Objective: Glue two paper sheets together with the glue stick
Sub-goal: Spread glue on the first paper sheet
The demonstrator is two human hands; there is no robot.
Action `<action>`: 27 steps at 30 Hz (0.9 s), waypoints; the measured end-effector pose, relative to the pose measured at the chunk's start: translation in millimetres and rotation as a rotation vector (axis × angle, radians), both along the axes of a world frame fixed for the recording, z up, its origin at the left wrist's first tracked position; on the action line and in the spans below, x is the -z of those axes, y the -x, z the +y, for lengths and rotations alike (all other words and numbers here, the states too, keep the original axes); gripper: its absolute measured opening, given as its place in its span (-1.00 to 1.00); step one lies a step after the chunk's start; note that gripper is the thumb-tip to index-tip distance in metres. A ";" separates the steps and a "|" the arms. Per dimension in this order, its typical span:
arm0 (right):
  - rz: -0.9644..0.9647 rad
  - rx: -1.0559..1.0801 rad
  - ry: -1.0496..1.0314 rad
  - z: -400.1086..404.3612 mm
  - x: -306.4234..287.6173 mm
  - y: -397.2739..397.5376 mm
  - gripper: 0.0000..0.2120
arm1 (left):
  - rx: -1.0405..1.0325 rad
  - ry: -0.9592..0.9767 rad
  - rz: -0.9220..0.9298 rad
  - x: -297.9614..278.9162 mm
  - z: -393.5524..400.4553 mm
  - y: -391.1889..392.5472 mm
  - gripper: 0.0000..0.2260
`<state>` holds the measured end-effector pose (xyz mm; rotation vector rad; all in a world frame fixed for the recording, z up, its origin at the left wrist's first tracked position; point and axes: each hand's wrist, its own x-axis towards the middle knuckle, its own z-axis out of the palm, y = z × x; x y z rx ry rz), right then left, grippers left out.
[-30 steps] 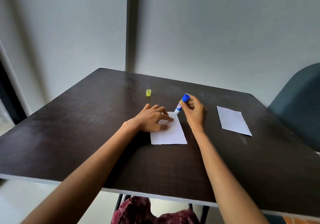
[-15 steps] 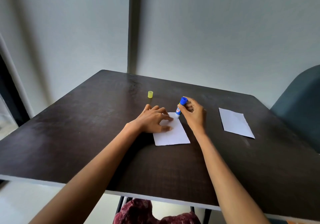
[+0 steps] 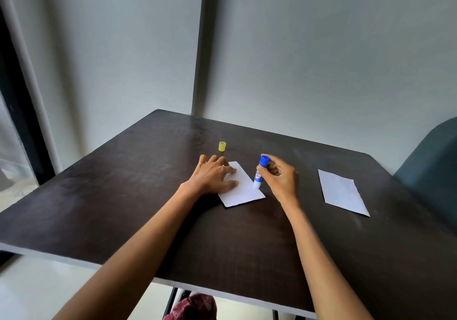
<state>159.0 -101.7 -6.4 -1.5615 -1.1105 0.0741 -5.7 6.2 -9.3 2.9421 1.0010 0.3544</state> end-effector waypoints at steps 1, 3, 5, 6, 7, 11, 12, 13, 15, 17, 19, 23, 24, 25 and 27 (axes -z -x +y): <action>0.004 -0.006 0.008 -0.8 -0.3 -0.1 -0.75 | -0.009 -0.002 -0.001 0.2 0.8 0.2 -0.56; 0.003 -0.020 0.014 -1.6 -0.3 1.1 -0.76 | -0.015 -0.008 0.001 1.4 1.7 0.1 -0.56; -0.009 -0.029 0.003 -1.6 -0.6 2.9 -0.76 | -0.013 -0.012 -0.009 2.6 1.8 -0.1 -0.56; -0.012 -0.034 -0.002 -1.4 -0.5 3.4 -0.75 | -0.008 -0.015 -0.021 3.1 2.0 0.0 -0.57; -0.014 -0.039 -0.003 -1.2 -0.3 3.6 -0.74 | 0.000 -0.021 -0.035 3.4 2.2 0.1 -0.58; -0.028 -0.050 0.005 -2.7 -0.5 2.7 -0.73 | 0.051 -0.044 -0.065 2.9 1.3 -0.2 -0.63; -0.022 -0.056 0.004 -3.2 -1.1 2.2 -0.74 | 0.052 -0.038 -0.073 2.4 0.9 -0.2 -0.64; -0.013 -0.065 0.001 -4.2 -1.7 1.9 -0.75 | 0.047 -0.029 -0.083 1.8 0.3 0.2 -0.65; -0.002 -0.084 0.000 -6.1 -2.6 1.3 -0.73 | 0.030 -0.023 -0.092 0.9 -1.0 0.6 -0.65; -0.008 -0.094 0.001 -7.5 -3.3 1.9 -0.72 | 0.010 -0.035 -0.088 0.2 -1.6 0.8 -0.65; -0.003 -0.107 -0.013 -8.3 -3.6 3.5 -0.73 | -0.008 -0.045 -0.080 -0.2 -1.9 1.2 -0.64; -0.001 -0.115 -0.012 -8.2 -3.8 5.3 -0.72 | -0.029 -0.036 -0.080 0.7 -1.7 2.1 -0.59; -0.002 -0.115 -0.009 -8.3 -3.8 4.6 -0.72 | -0.033 -0.033 -0.086 1.0 -1.9 1.9 -0.58; -0.004 -0.115 -0.008 -8.7 -3.8 3.8 -0.72 | -0.036 -0.033 -0.092 1.2 -2.2 1.7 -0.57; -0.014 -0.112 -0.008 -9.8 -3.9 2.2 -0.73 | -0.040 -0.029 -0.101 1.6 -2.3 1.5 -0.55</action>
